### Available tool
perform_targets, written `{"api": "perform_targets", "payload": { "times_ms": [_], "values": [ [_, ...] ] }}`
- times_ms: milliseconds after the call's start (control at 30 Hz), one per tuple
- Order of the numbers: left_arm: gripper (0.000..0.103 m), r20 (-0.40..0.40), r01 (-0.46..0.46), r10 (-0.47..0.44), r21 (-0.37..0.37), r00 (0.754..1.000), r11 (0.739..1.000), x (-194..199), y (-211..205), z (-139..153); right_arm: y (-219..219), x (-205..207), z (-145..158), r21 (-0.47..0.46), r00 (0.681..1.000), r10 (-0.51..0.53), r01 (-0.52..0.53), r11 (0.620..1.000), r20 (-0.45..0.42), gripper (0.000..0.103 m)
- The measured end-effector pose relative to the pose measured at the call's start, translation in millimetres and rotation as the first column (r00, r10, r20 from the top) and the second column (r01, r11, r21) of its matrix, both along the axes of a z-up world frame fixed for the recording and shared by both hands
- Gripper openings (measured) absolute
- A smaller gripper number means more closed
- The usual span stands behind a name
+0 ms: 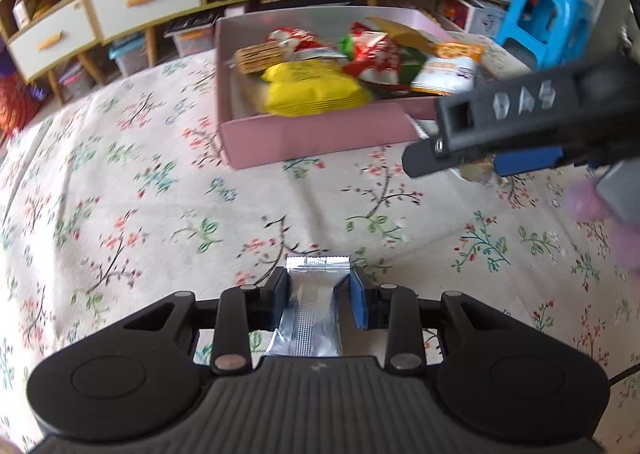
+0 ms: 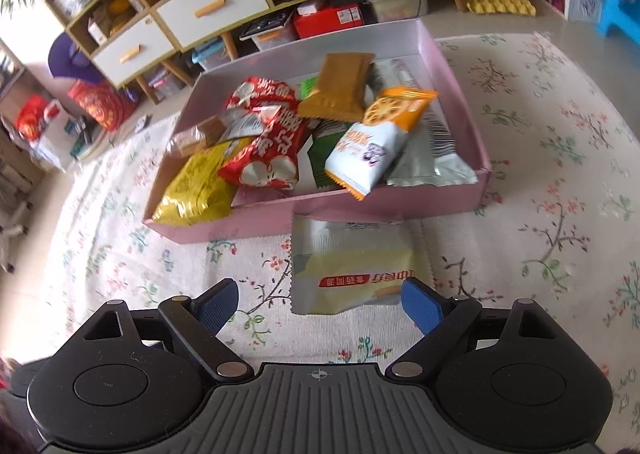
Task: Organize snacks
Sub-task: 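Grasp the pale green-white packet with the right tool while the left tool holds the silver wrapper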
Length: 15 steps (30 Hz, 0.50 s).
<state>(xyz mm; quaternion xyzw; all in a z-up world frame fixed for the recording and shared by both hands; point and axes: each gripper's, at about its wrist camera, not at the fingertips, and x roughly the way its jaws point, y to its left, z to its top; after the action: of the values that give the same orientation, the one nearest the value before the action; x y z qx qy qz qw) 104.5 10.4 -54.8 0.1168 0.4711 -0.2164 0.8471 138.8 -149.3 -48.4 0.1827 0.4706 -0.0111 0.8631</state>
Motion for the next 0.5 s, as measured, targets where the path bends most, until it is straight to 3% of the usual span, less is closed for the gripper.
{"api": "perform_targets", "payload": {
  "times_ms": [333, 500],
  "values": [
    [0.030, -0.045, -0.052, 0.051, -0.029, 0.998, 0.998, 4.2, 12.8, 2.4, 12.1, 5.5, -19.2, -0.260, 1.000, 0.000, 0.001, 0.966, 0.006, 0.088],
    [0.030, -0.057, -0.062, 0.060, -0.037, 0.997, 0.997, 4.2, 16.9, 1.9, 8.9, 2.2, -19.3, -0.263, 0.999, 0.006, 0.005, 0.965, 0.041, 0.084]
  ]
}}
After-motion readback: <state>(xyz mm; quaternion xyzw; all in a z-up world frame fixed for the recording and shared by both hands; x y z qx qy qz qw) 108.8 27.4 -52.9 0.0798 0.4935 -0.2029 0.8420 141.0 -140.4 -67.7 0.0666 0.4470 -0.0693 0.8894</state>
